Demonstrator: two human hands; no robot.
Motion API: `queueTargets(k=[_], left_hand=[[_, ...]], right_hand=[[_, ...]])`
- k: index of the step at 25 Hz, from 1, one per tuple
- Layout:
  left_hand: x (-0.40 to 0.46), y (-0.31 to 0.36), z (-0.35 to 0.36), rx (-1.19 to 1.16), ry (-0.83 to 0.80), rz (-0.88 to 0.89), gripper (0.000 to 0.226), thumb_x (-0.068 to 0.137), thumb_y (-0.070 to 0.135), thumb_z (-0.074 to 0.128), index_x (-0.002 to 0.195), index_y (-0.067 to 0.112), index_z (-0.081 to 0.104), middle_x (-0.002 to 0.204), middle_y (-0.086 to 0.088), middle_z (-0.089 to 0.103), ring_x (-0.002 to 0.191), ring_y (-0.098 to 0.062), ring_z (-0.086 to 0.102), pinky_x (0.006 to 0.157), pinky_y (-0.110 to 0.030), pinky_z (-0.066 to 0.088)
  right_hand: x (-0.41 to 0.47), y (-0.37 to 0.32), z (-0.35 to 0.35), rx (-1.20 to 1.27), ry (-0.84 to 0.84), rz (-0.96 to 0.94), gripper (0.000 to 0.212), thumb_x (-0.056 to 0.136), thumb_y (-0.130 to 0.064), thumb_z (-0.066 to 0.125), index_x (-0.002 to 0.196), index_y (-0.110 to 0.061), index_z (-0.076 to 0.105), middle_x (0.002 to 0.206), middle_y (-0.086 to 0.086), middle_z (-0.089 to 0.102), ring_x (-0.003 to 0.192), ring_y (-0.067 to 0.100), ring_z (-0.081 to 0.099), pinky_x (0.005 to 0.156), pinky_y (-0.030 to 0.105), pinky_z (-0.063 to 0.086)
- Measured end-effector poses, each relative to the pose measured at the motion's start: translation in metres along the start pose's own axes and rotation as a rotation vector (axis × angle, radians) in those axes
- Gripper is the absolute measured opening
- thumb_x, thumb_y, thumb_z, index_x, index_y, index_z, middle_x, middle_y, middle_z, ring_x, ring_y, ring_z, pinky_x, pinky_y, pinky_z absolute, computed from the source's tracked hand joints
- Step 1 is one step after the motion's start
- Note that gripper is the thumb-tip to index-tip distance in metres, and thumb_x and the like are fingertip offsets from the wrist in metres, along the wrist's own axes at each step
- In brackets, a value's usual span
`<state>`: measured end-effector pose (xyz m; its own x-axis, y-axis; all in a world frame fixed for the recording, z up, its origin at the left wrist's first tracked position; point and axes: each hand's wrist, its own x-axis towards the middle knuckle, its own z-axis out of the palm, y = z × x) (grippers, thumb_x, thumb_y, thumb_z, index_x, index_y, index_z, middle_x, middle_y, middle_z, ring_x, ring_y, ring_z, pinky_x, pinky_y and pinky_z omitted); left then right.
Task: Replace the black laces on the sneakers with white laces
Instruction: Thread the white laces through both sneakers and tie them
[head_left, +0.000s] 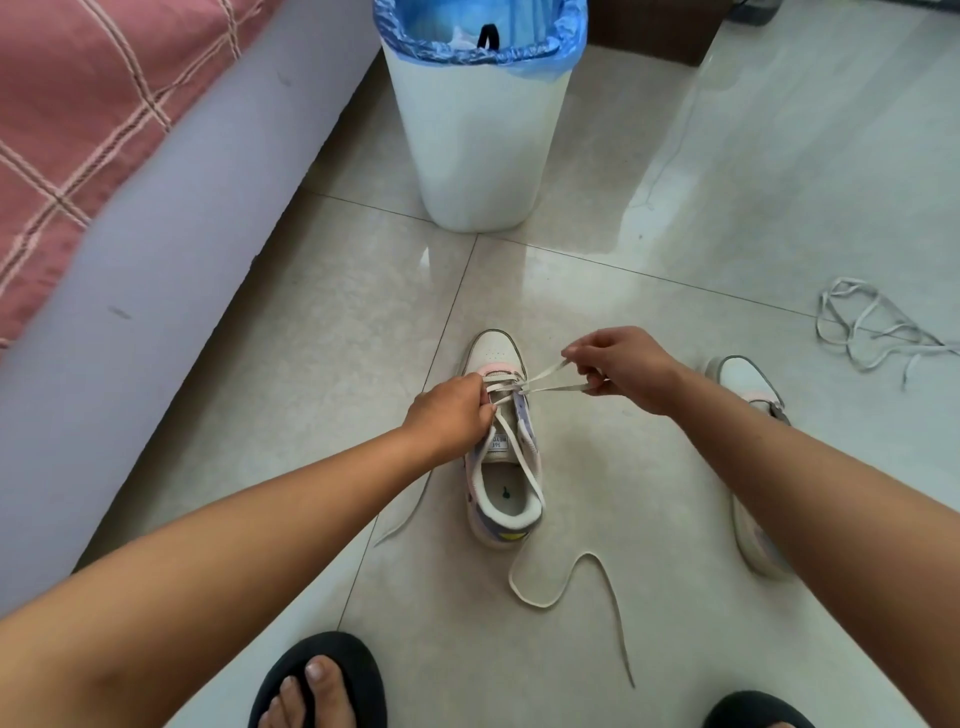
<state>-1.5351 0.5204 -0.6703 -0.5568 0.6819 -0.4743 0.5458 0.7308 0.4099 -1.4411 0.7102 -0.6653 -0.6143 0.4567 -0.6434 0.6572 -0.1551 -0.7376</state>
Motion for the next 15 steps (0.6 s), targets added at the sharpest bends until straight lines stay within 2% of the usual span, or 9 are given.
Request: queueTargets(k=[2, 4, 6, 8, 10, 13, 15], left_hand=[[-0.001, 0.000, 0.001, 0.029, 0.011, 0.005, 0.012, 0.096, 0.028, 0.043, 0.092, 0.017, 0.047, 0.106, -0.006, 0.060, 0.098, -0.027, 0.054, 0.084, -0.036, 0.039], [-0.001, -0.001, 0.002, 0.059, 0.026, 0.016, 0.012, 0.096, 0.027, 0.041, 0.092, 0.017, 0.046, 0.105, -0.006, 0.060, 0.097, -0.028, 0.054, 0.089, -0.037, 0.038], [0.000, -0.001, 0.002, 0.069, 0.027, 0.020, 0.013, 0.096, 0.026, 0.039, 0.094, 0.016, 0.047, 0.105, -0.006, 0.060, 0.098, -0.028, 0.054, 0.090, -0.038, 0.037], [0.000, 0.000, 0.002, 0.071, 0.023, 0.019, 0.013, 0.096, 0.026, 0.039, 0.095, 0.016, 0.047, 0.105, -0.006, 0.060, 0.098, -0.027, 0.054, 0.091, -0.039, 0.036], [0.000, 0.000, 0.002, 0.078, 0.019, 0.021, 0.012, 0.097, 0.026, 0.038, 0.094, 0.017, 0.045, 0.106, -0.006, 0.060, 0.099, -0.028, 0.054, 0.092, -0.039, 0.036], [0.001, 0.000, 0.004, 0.081, 0.012, 0.024, 0.012, 0.098, 0.026, 0.037, 0.096, 0.016, 0.044, 0.107, -0.007, 0.058, 0.100, -0.027, 0.053, 0.091, -0.039, 0.034], [0.001, 0.000, 0.005, 0.081, 0.006, 0.024, 0.013, 0.098, 0.026, 0.036, 0.097, 0.016, 0.044, 0.109, -0.007, 0.057, 0.101, -0.027, 0.052, 0.091, -0.039, 0.034]], right_hand=[[-0.002, 0.002, -0.006, -0.181, -0.098, -0.002, 0.011, 0.088, -0.012, 0.064, 0.095, -0.004, 0.068, 0.071, 0.004, 0.054, 0.060, 0.013, 0.050, 0.065, 0.026, 0.054], [-0.005, 0.005, -0.007, -0.333, -0.156, -0.020, 0.008, 0.087, -0.012, 0.066, 0.091, -0.006, 0.069, 0.073, 0.003, 0.056, 0.067, 0.012, 0.051, 0.068, 0.026, 0.054], [-0.006, 0.008, -0.006, -0.333, -0.157, -0.026, 0.008, 0.088, -0.013, 0.064, 0.087, -0.007, 0.068, 0.074, 0.002, 0.055, 0.069, 0.013, 0.051, 0.073, 0.029, 0.054], [-0.005, 0.010, -0.006, -0.218, -0.151, 0.000, 0.012, 0.092, -0.019, 0.060, 0.085, -0.012, 0.067, 0.082, 0.001, 0.058, 0.079, 0.013, 0.053, 0.081, 0.033, 0.051], [-0.005, 0.010, -0.007, 0.024, -0.189, 0.064, 0.017, 0.095, -0.023, 0.053, 0.084, -0.015, 0.063, 0.088, -0.002, 0.059, 0.084, 0.011, 0.052, 0.083, 0.034, 0.045], [-0.004, 0.011, -0.005, 0.379, -0.248, 0.175, 0.024, 0.099, -0.020, 0.044, 0.082, -0.013, 0.059, 0.081, 0.000, 0.057, 0.076, 0.013, 0.056, 0.083, 0.033, 0.045], [-0.005, 0.012, -0.002, 0.488, -0.250, 0.207, 0.026, 0.100, -0.019, 0.041, 0.084, -0.010, 0.059, 0.074, 0.002, 0.053, 0.063, 0.012, 0.055, 0.081, 0.033, 0.050]])
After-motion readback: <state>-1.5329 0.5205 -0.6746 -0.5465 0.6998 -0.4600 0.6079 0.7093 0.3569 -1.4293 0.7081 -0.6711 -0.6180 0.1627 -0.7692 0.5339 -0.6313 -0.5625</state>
